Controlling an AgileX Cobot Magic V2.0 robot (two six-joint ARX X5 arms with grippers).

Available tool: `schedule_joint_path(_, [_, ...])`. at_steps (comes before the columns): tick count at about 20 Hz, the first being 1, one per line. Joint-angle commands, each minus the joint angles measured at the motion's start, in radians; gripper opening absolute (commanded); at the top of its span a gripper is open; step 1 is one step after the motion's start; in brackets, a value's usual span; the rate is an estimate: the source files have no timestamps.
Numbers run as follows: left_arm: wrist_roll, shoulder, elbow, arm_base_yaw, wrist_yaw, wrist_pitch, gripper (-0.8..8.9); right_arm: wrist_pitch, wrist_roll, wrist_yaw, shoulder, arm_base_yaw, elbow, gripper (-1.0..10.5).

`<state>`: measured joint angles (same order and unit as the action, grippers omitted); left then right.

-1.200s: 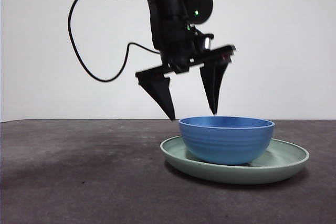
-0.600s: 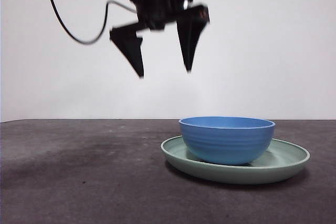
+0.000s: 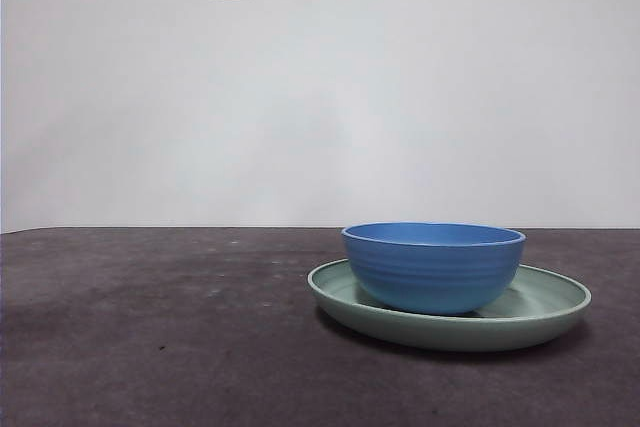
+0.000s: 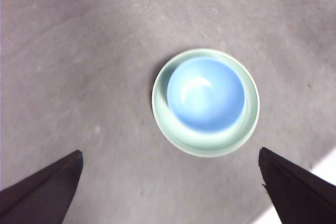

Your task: Pick up the blue bowl, put it on the green plate, put it on desk

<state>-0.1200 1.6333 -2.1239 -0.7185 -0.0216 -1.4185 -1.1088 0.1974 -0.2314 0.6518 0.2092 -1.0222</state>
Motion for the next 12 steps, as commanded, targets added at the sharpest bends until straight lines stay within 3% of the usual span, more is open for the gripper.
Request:
schedule_joint_path(1, [0.025, -0.087, 0.103, -0.009, 0.005, -0.04, 6.58, 0.018, -0.021, 0.003, 0.066, 0.003, -0.018, 6.1])
schedule_joint_path(4, [0.029, -0.249, 0.331, -0.009, 0.005, -0.008, 6.57, 0.04, -0.027, -0.011, 0.172, 0.003, -0.018, 6.1])
schedule_joint_path(8, [-0.005, -0.507, 0.659, -0.011, -0.006, 0.169, 6.57, 0.075, -0.045, -0.099, 0.333, 0.003, -0.016, 6.1])
schedule_joint_path(12, [-0.005, -0.716, 0.846, -0.01, -0.006, 0.257, 6.57, 0.119, -0.085, -0.104, 0.476, 0.003, -0.011, 6.1])
